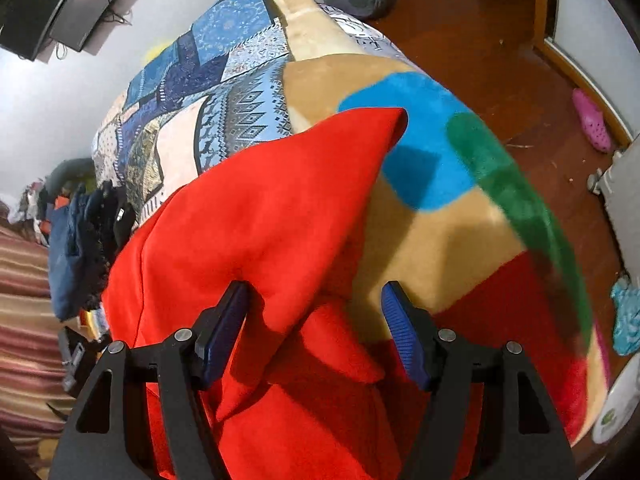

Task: Fold large clothes

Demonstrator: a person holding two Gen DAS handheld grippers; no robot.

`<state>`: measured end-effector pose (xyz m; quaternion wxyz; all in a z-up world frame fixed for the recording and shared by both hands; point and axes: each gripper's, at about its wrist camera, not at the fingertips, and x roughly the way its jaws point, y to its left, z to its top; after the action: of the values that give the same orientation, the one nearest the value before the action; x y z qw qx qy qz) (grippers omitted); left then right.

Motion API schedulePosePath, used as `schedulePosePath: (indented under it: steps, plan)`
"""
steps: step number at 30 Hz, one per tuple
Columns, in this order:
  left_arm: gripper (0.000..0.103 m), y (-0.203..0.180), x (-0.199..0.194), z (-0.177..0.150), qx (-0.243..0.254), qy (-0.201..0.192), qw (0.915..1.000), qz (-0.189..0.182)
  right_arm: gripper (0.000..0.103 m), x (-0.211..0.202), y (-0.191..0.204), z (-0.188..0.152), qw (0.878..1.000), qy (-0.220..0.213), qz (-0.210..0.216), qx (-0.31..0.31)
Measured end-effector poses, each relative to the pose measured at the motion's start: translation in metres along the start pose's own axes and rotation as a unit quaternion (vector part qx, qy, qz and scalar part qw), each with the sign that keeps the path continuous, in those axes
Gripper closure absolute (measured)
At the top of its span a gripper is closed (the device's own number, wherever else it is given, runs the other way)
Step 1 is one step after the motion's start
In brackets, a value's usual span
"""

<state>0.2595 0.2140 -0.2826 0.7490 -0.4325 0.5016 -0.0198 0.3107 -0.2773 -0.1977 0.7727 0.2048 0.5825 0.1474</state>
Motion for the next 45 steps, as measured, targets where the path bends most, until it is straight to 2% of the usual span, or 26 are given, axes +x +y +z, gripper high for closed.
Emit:
schedulePosePath:
  steps: [4,6,7,8,10,11,12,13,16,20,27,29,32,34,37,40,45]
  plan:
    - [0.017,-0.008,0.005,0.002,0.003,0.003,0.9998,-0.017,0.037,0.003,0.009,-0.001,0.999,-0.003,0.036,-0.010]
    - [0.018,-0.010,0.007,0.003,0.005,0.001,0.9998,-0.020,0.038,0.008,0.014,-0.001,0.999,-0.010,0.029,-0.016]
    - [0.025,-0.012,0.008,0.003,0.008,-0.001,0.9998,-0.017,0.040,0.011,0.015,-0.001,0.999,-0.012,0.028,-0.016]
    - [0.031,-0.013,0.008,0.003,0.012,-0.003,0.9999,-0.009,0.047,0.012,0.015,-0.001,0.999,-0.015,0.028,-0.009]
    - [0.058,-0.016,0.006,0.002,0.025,-0.010,0.9996,0.004,0.063,0.009,0.015,-0.002,0.999,-0.021,0.029,-0.001]
    - [0.066,-0.018,0.005,0.001,0.031,-0.010,0.9995,0.001,0.075,0.005,0.017,-0.003,0.999,-0.026,0.032,-0.004]
    - [0.077,-0.021,0.004,0.000,0.038,-0.011,0.9992,-0.005,0.081,0.001,0.019,-0.004,0.999,-0.030,0.037,-0.005]
    - [0.083,-0.024,0.001,-0.001,0.047,-0.013,0.9988,-0.007,0.083,-0.005,0.021,-0.005,0.998,-0.039,0.041,-0.006]
    - [0.087,-0.044,-0.008,-0.006,0.087,-0.034,0.9955,0.019,0.087,-0.022,0.031,-0.007,0.997,-0.066,0.042,-0.018]
    - [0.088,-0.080,-0.035,-0.011,0.136,-0.074,0.9878,0.019,0.089,-0.049,0.049,-0.005,0.992,-0.104,0.054,-0.035]
    - [0.088,-0.147,-0.097,-0.014,0.211,-0.151,0.9657,0.002,0.089,-0.086,0.095,0.009,0.982,-0.152,0.077,-0.081]
    - [0.089,-0.166,-0.116,-0.010,0.235,-0.177,0.9557,0.004,0.089,-0.097,0.108,0.015,0.978,-0.169,0.083,-0.094]
    - [0.089,-0.190,-0.133,0.001,0.262,-0.206,0.9427,0.008,0.089,-0.108,0.127,0.028,0.971,-0.191,0.090,-0.110]
    - [0.089,-0.201,-0.137,0.016,0.271,-0.216,0.9381,0.012,0.089,-0.110,0.137,0.037,0.968,-0.204,0.085,-0.120]
    - [0.088,-0.207,-0.129,0.039,0.270,-0.220,0.9370,0.028,0.089,-0.102,0.145,0.053,0.966,-0.214,0.075,-0.125]
    - [0.088,-0.203,-0.102,0.064,0.271,-0.207,0.9385,0.055,0.089,-0.081,0.145,0.069,0.969,-0.207,0.060,-0.119]
    - [0.088,-0.180,-0.044,0.104,0.261,-0.166,0.9443,0.114,0.089,-0.017,0.135,0.098,0.981,-0.157,0.018,-0.109]
